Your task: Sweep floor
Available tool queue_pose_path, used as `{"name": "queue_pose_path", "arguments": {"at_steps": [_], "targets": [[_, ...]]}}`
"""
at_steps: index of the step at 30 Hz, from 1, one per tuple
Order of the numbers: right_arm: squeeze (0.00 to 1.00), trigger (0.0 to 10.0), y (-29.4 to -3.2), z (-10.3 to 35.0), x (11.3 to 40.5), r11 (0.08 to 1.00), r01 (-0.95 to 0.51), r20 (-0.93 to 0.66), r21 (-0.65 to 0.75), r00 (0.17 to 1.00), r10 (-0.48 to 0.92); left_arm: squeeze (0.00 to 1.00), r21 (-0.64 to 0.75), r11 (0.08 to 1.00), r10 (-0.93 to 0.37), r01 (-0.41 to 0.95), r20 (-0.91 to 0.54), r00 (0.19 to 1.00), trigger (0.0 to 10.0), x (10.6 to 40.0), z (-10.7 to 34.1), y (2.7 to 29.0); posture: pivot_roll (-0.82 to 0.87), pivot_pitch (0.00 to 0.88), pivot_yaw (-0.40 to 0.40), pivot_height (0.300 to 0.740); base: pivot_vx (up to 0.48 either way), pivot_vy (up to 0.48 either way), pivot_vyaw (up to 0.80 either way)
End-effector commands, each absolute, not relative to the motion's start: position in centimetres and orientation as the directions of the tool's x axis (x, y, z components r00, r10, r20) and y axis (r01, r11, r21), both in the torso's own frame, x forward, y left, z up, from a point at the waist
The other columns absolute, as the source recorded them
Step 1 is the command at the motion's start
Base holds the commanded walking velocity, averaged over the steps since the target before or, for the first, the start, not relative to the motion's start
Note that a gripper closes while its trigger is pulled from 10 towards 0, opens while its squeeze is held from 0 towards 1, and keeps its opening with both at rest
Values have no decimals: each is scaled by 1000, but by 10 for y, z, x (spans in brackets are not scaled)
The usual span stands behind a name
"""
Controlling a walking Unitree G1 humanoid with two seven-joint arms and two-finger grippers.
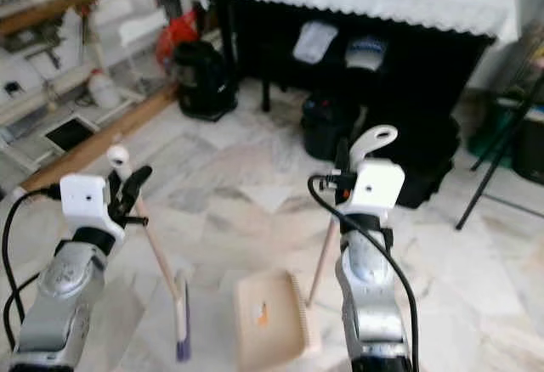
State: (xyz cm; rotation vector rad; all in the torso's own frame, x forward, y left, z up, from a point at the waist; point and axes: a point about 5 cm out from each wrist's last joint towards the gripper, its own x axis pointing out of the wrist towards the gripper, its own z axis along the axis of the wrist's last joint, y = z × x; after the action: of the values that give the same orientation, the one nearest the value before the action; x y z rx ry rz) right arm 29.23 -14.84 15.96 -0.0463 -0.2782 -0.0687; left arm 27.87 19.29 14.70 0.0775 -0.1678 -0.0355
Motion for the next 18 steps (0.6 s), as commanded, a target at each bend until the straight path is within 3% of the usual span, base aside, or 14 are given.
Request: {"name": "queue_pose_path", "arguments": {"at_steps": [1, 18], "targets": [[0, 10000, -144, 173, 292, 998, 58, 331, -21, 942, -48, 0, 102, 995, -43, 22, 211, 977, 10000, 279, 158, 194, -45, 54, 63, 740, 0, 0, -788], [0, 10000, -144, 173, 291, 998, 56, 328, -23, 944, -45, 0, 102, 994, -47, 25, 214, 976, 10000, 278, 159, 193, -45, 58, 59, 740, 0, 0, -788]]}}
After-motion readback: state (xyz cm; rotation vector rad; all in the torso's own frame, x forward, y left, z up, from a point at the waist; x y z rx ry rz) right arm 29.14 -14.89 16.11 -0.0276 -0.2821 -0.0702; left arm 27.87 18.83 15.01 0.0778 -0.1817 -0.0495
